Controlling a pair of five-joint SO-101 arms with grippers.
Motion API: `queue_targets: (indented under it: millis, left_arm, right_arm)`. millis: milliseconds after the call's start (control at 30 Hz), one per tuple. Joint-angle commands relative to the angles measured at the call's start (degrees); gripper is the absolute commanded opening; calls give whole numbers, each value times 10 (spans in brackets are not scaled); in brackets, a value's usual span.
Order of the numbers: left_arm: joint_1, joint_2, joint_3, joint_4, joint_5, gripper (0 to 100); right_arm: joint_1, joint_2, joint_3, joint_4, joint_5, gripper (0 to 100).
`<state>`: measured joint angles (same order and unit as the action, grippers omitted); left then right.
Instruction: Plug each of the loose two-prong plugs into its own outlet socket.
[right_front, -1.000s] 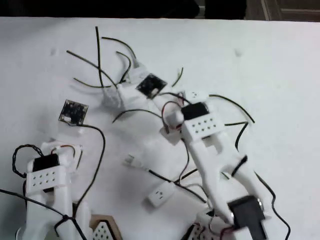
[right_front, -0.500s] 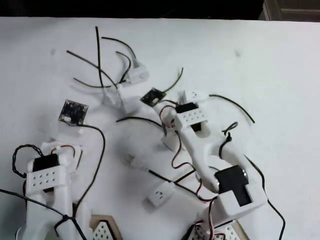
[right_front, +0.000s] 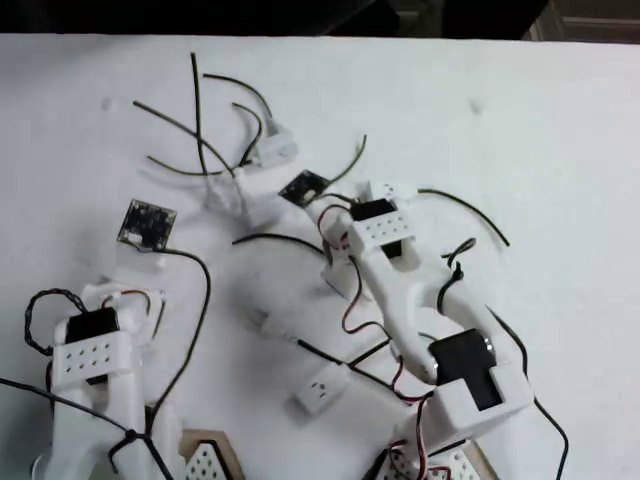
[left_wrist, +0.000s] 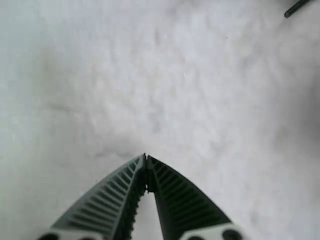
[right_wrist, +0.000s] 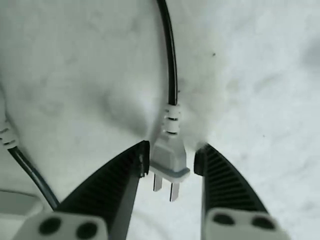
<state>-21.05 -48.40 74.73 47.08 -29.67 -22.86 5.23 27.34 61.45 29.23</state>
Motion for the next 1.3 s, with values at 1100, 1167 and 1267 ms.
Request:
queue_targets:
  millis: [1100, 1167, 1267]
  left_arm:
    - [-5, -15, -4, -14, -5, 24]
    - [-5, -15, -1, -24, -4, 24]
    - [-5, -15, -2, -29, -4, 24]
  right_arm:
    - [-5, -14, -118, 154, -1, 17]
    - [-4, -71, -120, 184, -1, 17]
    - [-3, -169, -119, 222, -12, 17]
